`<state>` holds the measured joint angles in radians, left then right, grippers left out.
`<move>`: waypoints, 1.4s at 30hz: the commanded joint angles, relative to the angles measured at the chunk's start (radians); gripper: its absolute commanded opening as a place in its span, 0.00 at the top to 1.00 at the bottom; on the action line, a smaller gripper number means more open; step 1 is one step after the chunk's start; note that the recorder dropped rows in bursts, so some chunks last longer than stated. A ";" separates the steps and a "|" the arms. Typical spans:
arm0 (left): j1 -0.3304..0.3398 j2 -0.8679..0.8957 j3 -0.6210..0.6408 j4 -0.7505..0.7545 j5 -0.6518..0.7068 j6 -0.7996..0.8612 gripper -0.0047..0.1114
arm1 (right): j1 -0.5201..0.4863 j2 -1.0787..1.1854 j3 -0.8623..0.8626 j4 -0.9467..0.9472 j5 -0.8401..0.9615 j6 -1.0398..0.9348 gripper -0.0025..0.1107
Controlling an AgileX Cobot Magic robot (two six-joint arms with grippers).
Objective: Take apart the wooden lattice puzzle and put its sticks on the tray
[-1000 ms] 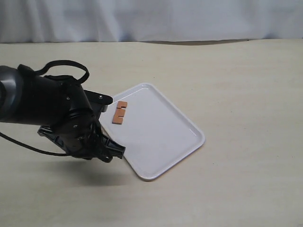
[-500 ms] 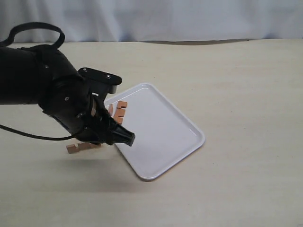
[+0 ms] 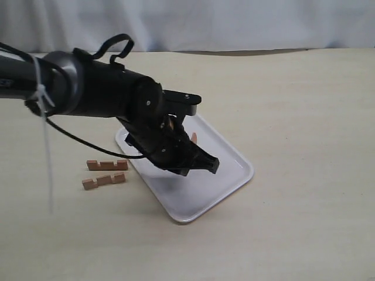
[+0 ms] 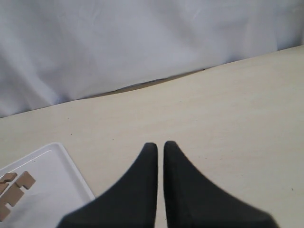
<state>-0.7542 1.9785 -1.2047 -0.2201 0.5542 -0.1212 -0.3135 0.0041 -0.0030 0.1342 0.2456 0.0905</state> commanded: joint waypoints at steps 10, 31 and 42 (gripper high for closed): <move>0.151 0.127 -0.105 -0.413 0.069 0.280 0.96 | 0.003 -0.004 0.003 -0.007 -0.001 -0.001 0.94; 0.231 -0.088 -0.106 -0.035 0.361 0.244 0.24 | 0.003 -0.004 0.003 -0.007 -0.001 -0.001 0.94; 0.228 -0.307 -0.040 0.156 0.656 0.391 0.24 | 0.003 -0.004 0.003 -0.007 -0.001 -0.001 0.94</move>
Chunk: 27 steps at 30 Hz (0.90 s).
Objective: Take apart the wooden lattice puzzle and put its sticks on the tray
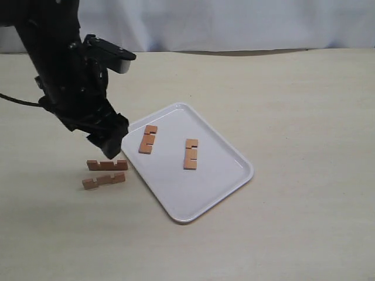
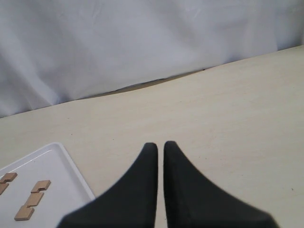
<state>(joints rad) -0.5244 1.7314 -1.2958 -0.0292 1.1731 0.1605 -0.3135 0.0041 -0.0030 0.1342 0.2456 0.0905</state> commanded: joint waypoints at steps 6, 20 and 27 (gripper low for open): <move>-0.002 -0.088 0.190 -0.138 -0.046 0.298 0.24 | 0.003 -0.004 0.003 -0.007 -0.001 -0.001 0.94; 0.000 -0.083 0.401 -0.033 -0.485 0.342 0.24 | 0.003 -0.004 0.003 -0.007 -0.001 -0.001 0.94; 0.000 -0.079 0.427 -0.079 -0.543 0.342 0.24 | 0.003 -0.004 0.003 -0.007 -0.001 -0.001 0.94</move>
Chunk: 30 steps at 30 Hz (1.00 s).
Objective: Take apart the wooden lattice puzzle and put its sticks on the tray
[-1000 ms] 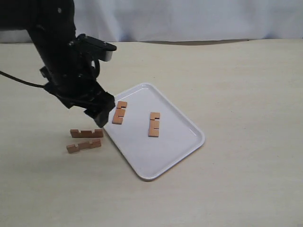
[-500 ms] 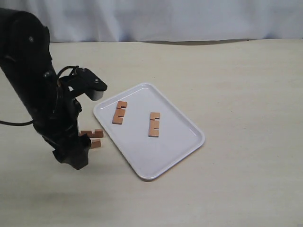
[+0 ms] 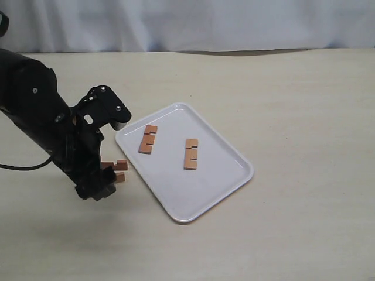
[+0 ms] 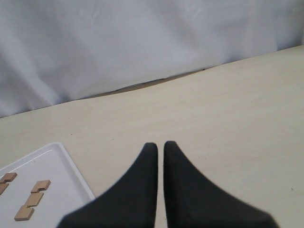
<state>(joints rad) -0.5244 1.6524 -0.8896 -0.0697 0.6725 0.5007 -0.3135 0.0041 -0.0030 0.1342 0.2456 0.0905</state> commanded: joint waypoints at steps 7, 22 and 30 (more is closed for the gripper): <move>0.000 0.067 0.028 -0.043 -0.039 0.002 0.24 | 0.003 -0.004 0.003 -0.007 -0.001 -0.001 0.94; 0.000 0.173 0.028 0.031 -0.107 -0.007 0.33 | 0.003 -0.004 0.003 -0.007 -0.001 -0.001 0.94; 0.000 0.173 0.028 0.035 -0.145 -0.008 0.62 | 0.003 -0.004 0.003 -0.007 -0.001 -0.001 0.94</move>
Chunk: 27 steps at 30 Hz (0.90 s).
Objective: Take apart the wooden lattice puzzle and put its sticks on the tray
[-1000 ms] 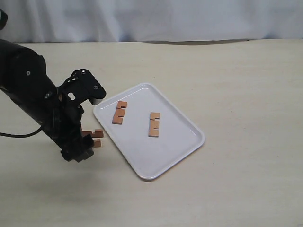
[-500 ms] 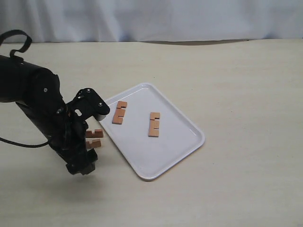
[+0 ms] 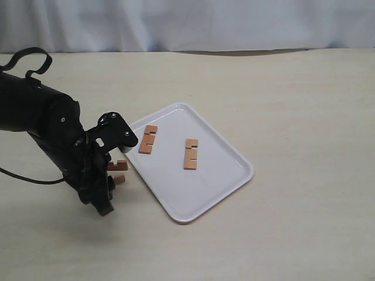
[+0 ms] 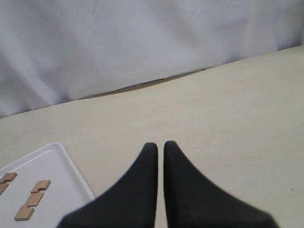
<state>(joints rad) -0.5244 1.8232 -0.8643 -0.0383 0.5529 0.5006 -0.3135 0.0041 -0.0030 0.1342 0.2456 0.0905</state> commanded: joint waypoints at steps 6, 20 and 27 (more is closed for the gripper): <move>0.000 0.003 0.002 0.038 -0.036 -0.008 0.86 | 0.003 -0.004 0.003 -0.007 -0.001 -0.001 0.94; 0.000 -0.006 0.000 0.022 0.061 -0.058 0.65 | 0.003 -0.004 0.003 -0.007 -0.001 -0.001 0.94; 0.000 -0.006 0.000 -0.021 -0.006 -0.058 0.53 | 0.003 -0.004 0.003 -0.007 -0.001 -0.001 0.94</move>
<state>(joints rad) -0.5244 1.8238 -0.8643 -0.0345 0.5650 0.4507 -0.3135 0.0041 -0.0030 0.1342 0.2456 0.0905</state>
